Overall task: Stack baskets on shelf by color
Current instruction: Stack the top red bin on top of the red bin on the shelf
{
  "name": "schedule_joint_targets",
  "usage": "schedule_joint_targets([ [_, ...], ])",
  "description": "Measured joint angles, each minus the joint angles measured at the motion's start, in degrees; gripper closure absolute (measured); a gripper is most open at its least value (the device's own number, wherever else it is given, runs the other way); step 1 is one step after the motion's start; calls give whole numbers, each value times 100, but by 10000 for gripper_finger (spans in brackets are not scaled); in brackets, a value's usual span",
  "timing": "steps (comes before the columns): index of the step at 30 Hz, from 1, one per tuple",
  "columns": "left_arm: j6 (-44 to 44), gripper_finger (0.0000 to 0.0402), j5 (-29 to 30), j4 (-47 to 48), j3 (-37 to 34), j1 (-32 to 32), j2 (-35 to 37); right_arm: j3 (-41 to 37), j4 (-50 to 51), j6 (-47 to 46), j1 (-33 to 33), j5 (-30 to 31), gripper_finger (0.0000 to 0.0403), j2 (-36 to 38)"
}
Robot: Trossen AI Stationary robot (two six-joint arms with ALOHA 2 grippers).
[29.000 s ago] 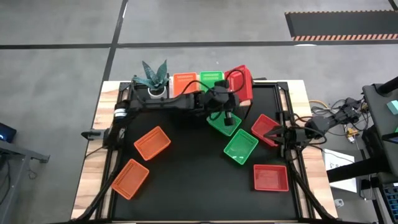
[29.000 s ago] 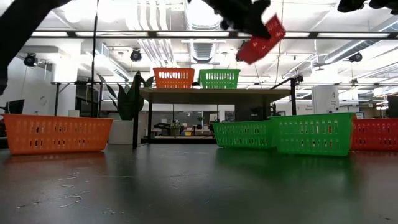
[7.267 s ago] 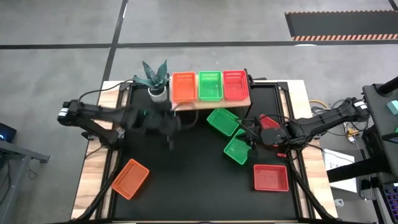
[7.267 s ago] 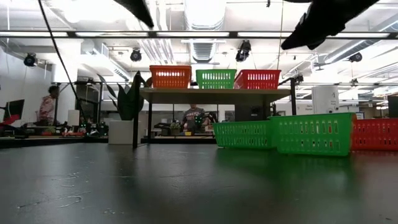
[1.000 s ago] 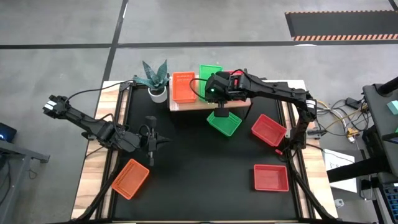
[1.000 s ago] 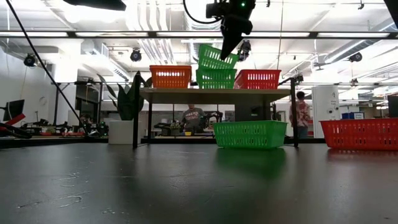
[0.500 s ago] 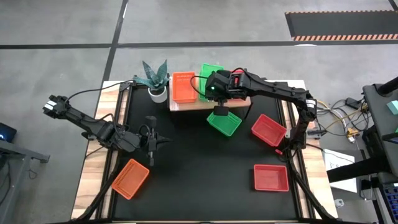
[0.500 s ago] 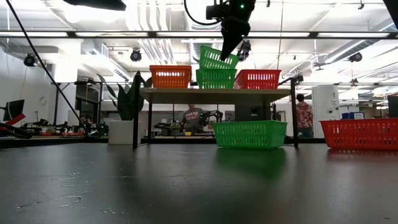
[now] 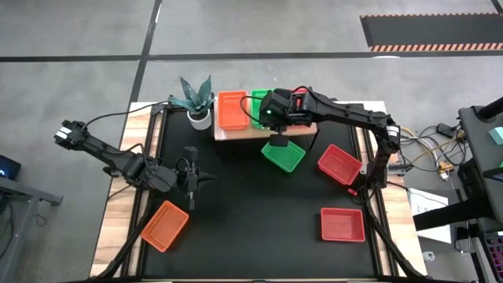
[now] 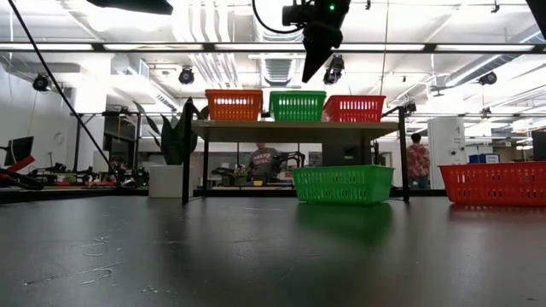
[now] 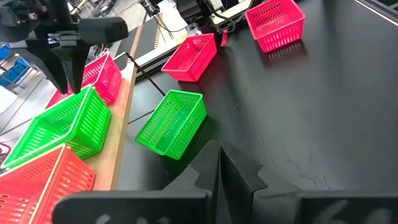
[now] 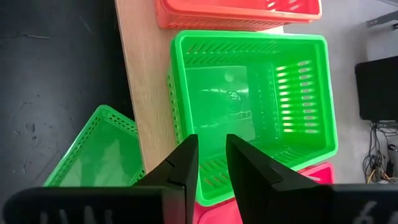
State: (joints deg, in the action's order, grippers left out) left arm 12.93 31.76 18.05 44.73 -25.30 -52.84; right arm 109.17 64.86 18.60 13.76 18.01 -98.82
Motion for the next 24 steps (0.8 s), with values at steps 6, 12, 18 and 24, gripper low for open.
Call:
schedule_joint_targets([
  [6, 0, 402, 1, 1, -2, 0, 0, 184, 4, -98, -180, -5, 336, 2],
  [12, 0, 402, -1, 1, -4, 0, 0, 456, 110, -373, -600, -47, 349, 8],
  [18, 0, 402, 0, 1, -4, 0, 1, 487, 250, -715, -1190, -57, 363, 12],
  [24, -13, 402, 1, -1, -4, 0, 2, 437, 336, -1150, -1848, -66, 370, 15],
])
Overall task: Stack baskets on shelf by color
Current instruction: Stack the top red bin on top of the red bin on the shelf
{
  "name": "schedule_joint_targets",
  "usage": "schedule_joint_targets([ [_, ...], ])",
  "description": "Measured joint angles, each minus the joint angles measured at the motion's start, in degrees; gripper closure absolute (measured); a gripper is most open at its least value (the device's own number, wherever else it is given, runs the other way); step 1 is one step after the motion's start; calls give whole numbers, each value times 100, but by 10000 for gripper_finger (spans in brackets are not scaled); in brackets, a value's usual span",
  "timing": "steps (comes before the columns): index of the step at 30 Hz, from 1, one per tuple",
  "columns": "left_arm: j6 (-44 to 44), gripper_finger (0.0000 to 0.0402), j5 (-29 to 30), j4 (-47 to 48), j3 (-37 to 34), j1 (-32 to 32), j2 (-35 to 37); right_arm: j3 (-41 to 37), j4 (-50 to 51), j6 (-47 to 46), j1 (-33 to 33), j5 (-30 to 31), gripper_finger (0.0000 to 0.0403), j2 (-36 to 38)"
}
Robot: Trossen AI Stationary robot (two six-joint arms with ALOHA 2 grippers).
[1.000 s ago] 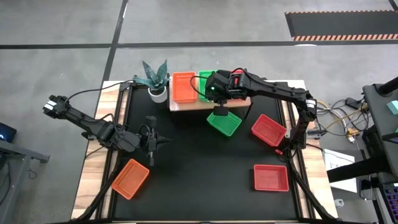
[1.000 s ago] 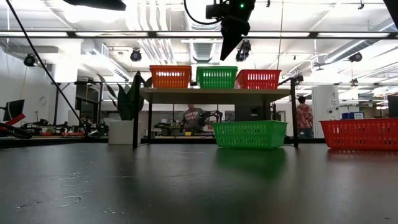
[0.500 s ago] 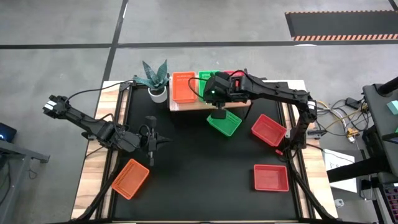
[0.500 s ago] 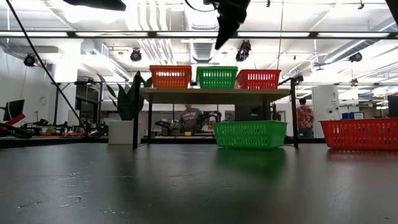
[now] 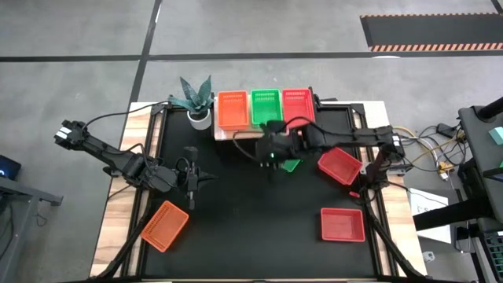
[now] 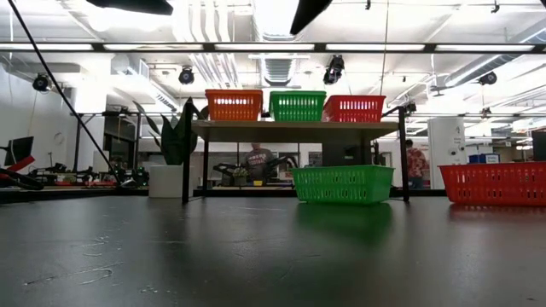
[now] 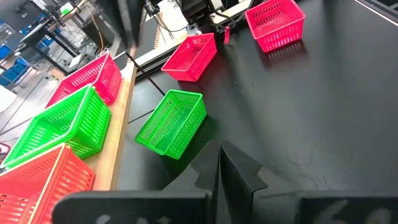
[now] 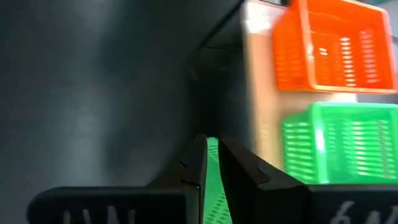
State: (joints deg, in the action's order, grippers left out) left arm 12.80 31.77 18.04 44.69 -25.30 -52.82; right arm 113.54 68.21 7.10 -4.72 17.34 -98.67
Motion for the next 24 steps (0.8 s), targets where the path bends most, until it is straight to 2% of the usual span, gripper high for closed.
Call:
schedule_joint_targets([
  [13, -50, 402, 0, -48, 0, 0, -23, -507, -260, -791, -1420, 18, 371, 4],
  [24, -57, 402, -2, -306, 2, -2, -398, -1472, -1557, -735, -2150, 71, 371, 130],
])
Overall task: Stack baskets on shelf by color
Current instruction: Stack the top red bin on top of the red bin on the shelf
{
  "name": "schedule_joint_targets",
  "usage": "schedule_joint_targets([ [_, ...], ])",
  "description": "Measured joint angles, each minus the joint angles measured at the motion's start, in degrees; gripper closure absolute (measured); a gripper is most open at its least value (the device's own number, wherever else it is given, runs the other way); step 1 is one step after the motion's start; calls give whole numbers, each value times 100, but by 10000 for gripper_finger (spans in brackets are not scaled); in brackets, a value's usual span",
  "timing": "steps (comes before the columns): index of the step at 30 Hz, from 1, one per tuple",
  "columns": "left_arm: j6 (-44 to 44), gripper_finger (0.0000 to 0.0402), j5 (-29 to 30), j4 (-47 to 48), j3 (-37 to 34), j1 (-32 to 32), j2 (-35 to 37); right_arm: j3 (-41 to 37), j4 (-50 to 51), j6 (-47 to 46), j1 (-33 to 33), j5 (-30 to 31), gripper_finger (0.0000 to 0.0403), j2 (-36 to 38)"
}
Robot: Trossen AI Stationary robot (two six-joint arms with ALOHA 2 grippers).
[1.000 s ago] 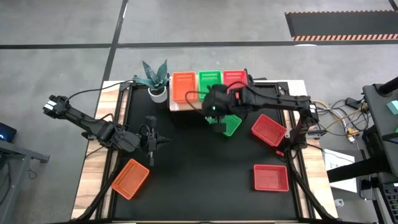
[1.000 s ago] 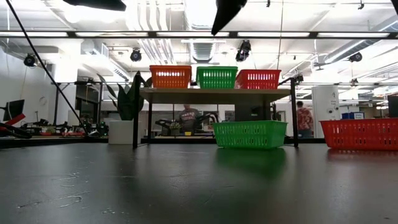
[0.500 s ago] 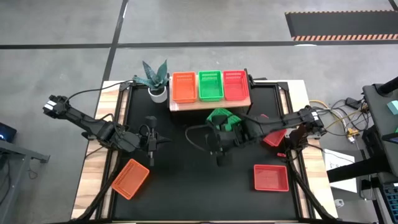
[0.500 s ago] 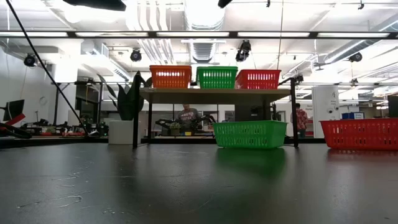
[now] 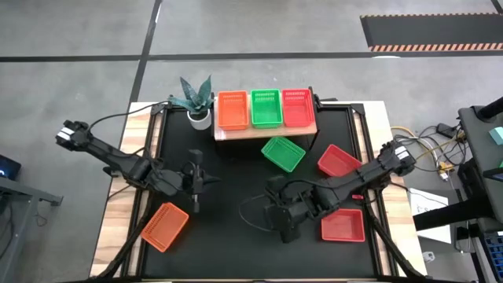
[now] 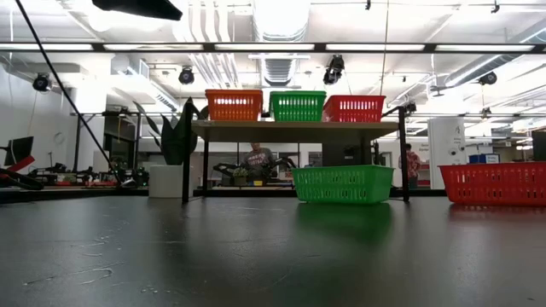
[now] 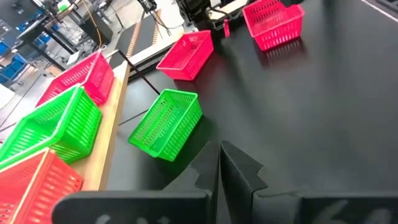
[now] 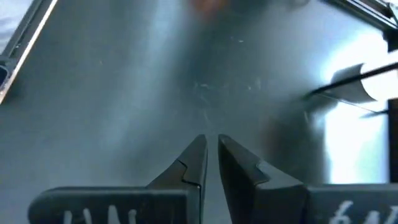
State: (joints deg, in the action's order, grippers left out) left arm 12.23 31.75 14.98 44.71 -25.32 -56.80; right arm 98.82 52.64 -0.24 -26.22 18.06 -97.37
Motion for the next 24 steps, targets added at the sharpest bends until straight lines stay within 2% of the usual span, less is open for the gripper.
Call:
schedule_joint_targets([
  [7, 4, 402, 0, -87, 20, 0, -131, -835, -795, -192, -42, -1, 371, 314],
  [14, 4, 402, 0, -85, 20, 1, -120, -1534, -797, -1322, 22, -3, 371, 684],
  [20, 4, 402, 0, -79, 20, 0, -122, -2096, -304, -2533, 119, -3, 371, 1059],
  [24, 4, 402, 0, -78, 20, 1, -120, -2503, 376, -3515, 248, -6, 373, 1368],
])
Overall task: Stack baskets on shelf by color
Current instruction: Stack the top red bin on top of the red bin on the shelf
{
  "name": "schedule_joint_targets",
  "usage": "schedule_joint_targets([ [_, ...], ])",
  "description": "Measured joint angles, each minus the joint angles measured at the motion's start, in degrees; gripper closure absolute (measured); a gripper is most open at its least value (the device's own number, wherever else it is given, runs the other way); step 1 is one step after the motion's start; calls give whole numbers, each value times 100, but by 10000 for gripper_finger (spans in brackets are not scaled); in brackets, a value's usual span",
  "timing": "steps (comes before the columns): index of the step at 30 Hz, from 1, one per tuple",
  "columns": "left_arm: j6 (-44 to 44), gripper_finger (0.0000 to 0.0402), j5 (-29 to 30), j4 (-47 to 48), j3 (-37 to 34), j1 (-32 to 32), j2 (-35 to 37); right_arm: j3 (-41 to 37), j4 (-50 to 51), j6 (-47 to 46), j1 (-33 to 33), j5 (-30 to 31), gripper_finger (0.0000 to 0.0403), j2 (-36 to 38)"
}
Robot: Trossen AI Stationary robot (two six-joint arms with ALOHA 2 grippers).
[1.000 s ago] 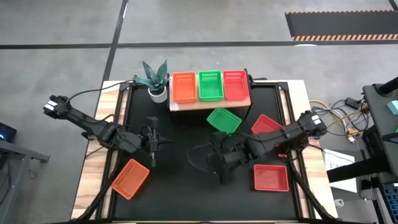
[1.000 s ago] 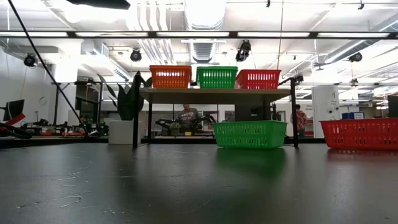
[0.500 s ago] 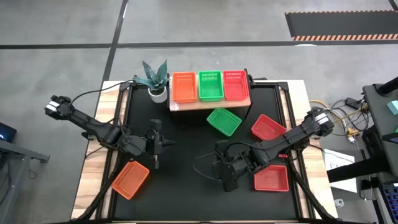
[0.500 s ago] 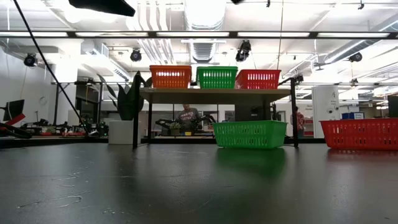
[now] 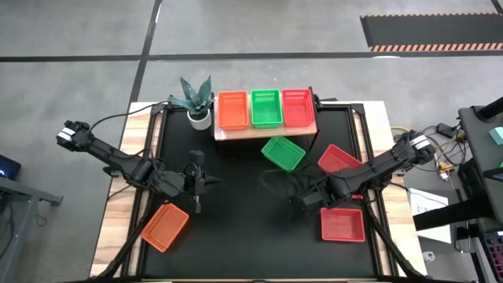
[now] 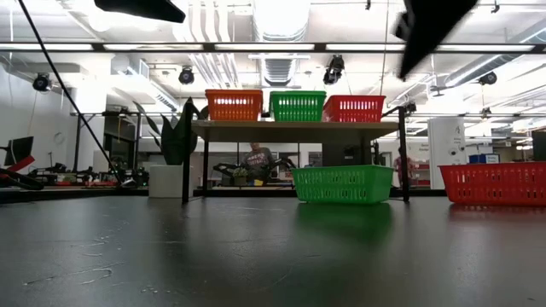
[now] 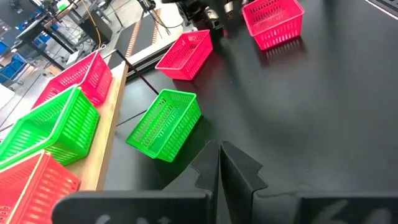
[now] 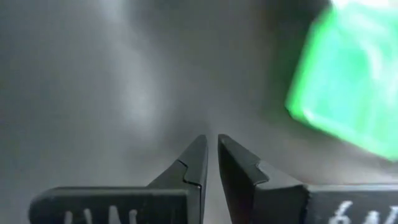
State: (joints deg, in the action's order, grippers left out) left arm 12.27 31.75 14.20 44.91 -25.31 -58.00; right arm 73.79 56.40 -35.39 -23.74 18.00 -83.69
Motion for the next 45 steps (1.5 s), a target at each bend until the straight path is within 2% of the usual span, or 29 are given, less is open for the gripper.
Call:
schedule_joint_targets([
  [7, 2, 402, 0, 1, 0, 1, 0, -919, 1382, -1659, 379, 1, 391, 532],
  [15, 11, 402, 0, 1, 0, -1, 0, -2029, 1455, -2704, 969, -32, 394, 1051],
  [22, 13, 402, 0, 4, 0, 0, 0, -2265, 1383, -2783, 1367, -718, 358, 1131],
  [32, 13, 402, 0, 14, -4, 1, 2, -2518, 1350, -2883, 1681, -745, 283, 1122],
  [39, 15, 402, 0, 12, -4, 1, 2, -2638, 1310, -2918, 1757, -743, 261, 1120],
  [45, 15, 402, 0, 12, -7, 0, 2, -2790, 1002, -2903, 1754, -743, 263, 1120],
])
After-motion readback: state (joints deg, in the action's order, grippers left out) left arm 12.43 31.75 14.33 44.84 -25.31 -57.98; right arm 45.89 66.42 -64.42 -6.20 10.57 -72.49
